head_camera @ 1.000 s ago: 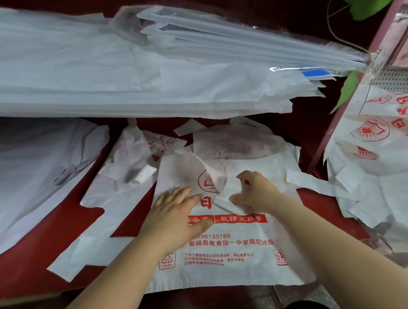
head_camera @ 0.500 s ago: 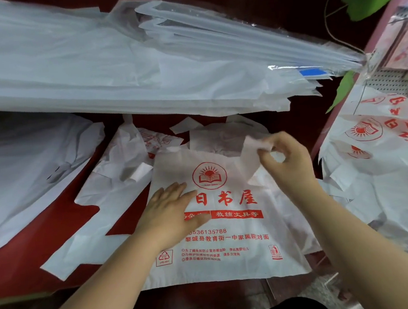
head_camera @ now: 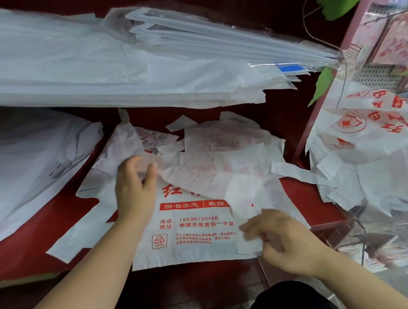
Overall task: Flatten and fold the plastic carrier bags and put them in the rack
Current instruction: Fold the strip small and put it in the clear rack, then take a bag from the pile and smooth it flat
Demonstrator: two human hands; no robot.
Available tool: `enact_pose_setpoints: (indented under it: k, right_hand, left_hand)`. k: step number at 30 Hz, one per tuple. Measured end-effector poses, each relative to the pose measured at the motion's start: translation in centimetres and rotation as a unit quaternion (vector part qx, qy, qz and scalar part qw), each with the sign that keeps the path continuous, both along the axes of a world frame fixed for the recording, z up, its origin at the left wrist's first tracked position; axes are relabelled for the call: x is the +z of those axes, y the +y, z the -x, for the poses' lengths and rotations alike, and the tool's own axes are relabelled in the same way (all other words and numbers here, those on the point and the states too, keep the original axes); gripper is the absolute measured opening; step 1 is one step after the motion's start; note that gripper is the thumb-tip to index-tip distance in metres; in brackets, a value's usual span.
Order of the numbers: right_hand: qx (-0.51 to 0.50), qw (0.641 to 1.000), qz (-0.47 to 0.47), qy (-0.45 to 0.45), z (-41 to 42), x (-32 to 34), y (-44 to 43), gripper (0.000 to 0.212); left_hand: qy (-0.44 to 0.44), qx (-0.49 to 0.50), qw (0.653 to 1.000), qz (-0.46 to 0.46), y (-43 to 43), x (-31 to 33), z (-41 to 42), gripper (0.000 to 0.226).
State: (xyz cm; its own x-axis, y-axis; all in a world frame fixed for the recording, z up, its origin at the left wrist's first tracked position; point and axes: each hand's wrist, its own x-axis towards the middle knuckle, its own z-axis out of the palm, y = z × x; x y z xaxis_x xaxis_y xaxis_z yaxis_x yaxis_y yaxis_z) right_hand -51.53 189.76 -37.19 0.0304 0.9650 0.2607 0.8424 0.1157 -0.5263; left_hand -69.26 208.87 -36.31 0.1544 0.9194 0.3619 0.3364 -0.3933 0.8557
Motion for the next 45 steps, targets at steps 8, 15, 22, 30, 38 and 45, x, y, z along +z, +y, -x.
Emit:
enact_pose_setpoints:
  k: [8, 15, 22, 30, 38, 45]
  right_hand:
    - [-0.185, 0.963, -0.030, 0.195, -1.2, 2.6, 2.0, 0.022]
    - [-0.184, 0.970, 0.127, -0.095, -2.1, 0.1, 5.0, 0.067]
    - [-0.190, 0.965, 0.126, -0.130, -2.1, -0.3, 5.5, 0.072]
    - [-0.195, 0.965, 0.117, -0.129, -2.1, -0.1, 5.4, 0.050]
    - [-0.178, 0.976, 0.112, -0.051, -2.4, 0.3, 5.0, 0.039]
    - [-0.175, 0.976, 0.108, 0.074, -3.2, 1.1, 4.8, 0.034]
  left_hand:
    - [0.175, -0.026, 0.978, 0.110, 3.7, 1.1, 1.1, 0.043]
    - [0.324, -0.069, 0.937, 0.114, 4.7, 0.9, 0.5, 0.042]
    - [0.071, -0.078, 0.985, 0.139, 4.7, 2.0, -0.4, 0.038]
    - [-0.083, -0.100, 0.949, 0.287, 2.3, 4.3, 0.7, 0.033]
    - [-0.015, -0.143, 0.924, 0.355, -1.2, 3.3, 2.3, 0.017]
    - [0.453, -0.094, 0.886, 0.025, -1.9, 1.5, 3.2, 0.080]
